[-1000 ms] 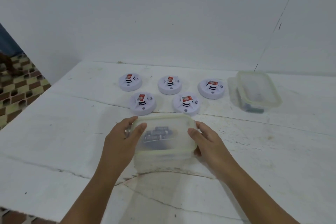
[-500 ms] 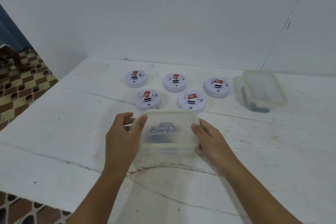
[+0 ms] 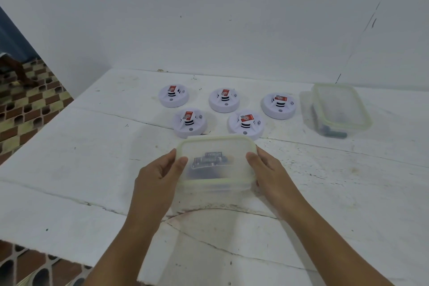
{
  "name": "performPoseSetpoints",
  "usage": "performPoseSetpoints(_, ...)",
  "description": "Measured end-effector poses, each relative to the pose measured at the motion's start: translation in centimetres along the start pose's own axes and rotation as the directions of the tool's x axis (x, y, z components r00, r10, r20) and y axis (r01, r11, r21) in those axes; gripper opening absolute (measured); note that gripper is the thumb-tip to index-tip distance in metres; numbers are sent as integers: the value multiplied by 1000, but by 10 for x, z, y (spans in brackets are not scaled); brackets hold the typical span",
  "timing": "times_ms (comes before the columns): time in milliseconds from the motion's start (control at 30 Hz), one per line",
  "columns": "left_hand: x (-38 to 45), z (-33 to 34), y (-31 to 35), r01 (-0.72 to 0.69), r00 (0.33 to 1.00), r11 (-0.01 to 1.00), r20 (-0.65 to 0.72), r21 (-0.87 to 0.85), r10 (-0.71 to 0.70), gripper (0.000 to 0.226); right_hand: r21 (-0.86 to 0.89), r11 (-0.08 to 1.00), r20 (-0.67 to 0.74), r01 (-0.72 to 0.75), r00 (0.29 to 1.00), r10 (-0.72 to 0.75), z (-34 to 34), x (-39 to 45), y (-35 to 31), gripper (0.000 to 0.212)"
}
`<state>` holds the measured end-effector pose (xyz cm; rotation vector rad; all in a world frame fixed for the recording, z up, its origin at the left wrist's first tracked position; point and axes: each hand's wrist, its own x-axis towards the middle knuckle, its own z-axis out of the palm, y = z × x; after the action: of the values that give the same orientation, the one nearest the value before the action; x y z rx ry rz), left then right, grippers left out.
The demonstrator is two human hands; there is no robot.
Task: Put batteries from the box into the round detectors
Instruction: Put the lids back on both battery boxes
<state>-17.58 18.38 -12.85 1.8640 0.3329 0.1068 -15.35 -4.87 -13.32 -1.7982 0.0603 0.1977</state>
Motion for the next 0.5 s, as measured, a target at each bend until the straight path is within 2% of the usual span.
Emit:
performPoseSetpoints(167,-2,1,3,78,992,983,112,-169,-60,29,0,1000,-19,-3,1000,3,3,2,2,31)
performPoseSetpoints(367,-2,-2,6,51,994,991,98,-127,-39,24,5,1000,-35,17,999,-16,3,-1,4,32)
performPoseSetpoints(500,-2,-3,8,36,995,993,99,-110,-25,24,-15,1000,-35,-23,999,22,0,-2,2,31)
